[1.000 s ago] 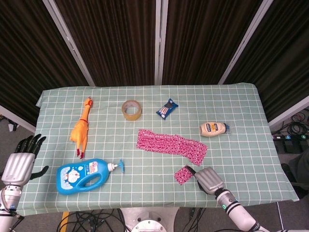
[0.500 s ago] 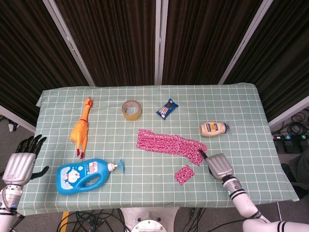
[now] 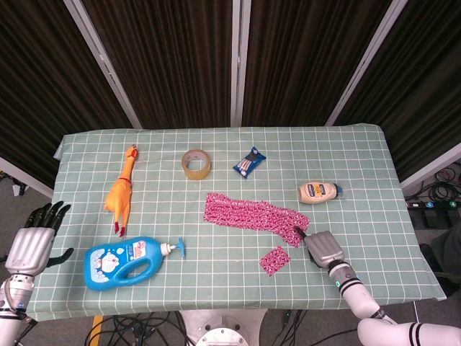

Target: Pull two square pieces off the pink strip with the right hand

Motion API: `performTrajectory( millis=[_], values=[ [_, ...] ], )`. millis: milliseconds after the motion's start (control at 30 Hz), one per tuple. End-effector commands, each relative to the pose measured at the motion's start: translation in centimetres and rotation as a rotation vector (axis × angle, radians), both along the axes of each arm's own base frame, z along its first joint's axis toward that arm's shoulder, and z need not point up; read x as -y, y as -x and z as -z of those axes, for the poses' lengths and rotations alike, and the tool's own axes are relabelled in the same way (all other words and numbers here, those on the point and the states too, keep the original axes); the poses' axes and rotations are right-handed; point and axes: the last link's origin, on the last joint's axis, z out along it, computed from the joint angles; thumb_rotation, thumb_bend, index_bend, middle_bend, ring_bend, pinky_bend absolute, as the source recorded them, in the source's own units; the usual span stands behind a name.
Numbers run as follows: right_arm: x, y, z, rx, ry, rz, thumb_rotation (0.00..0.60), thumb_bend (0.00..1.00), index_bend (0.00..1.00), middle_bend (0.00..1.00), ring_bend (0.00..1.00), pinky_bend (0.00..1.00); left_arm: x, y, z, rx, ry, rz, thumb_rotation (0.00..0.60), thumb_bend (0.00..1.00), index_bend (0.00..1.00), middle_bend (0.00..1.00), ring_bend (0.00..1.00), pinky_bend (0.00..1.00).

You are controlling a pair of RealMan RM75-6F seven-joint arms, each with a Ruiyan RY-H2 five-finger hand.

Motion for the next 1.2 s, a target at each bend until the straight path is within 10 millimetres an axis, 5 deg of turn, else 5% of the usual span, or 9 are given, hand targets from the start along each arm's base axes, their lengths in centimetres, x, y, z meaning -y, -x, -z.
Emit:
performTrajectory(
  millis=[33,667,1200],
  values=[
    [0.0,0.0,-0.1,-0.004,-0.006,0.001,0.6,1.0,0.04,0.88,0.87,0.73,0.0,0.0,0.0,0.0,-0.001,-0.002,0.6,0.21,0.07,0.02,0.0,0.1],
    [-2.9,2.7,-2.3,-0.046,-0.019,0.078,0.6,1.0,0.19,0.88,0.87,0.73,0.1,0.1,0.5,-0.004,0.011,-0.012,0.6,0.21,0.07,0.02,0.0,0.1],
    [-6.4,4.9,-5.6,-0.101,-0.037,0.141,0.6,1.0,0.46,0.88,0.87,0.73,0.3,0.0,0.6,0.0,0.018,-0.015,0.6,0.21,0.07,0.02,0.0,0.1]
  ],
)
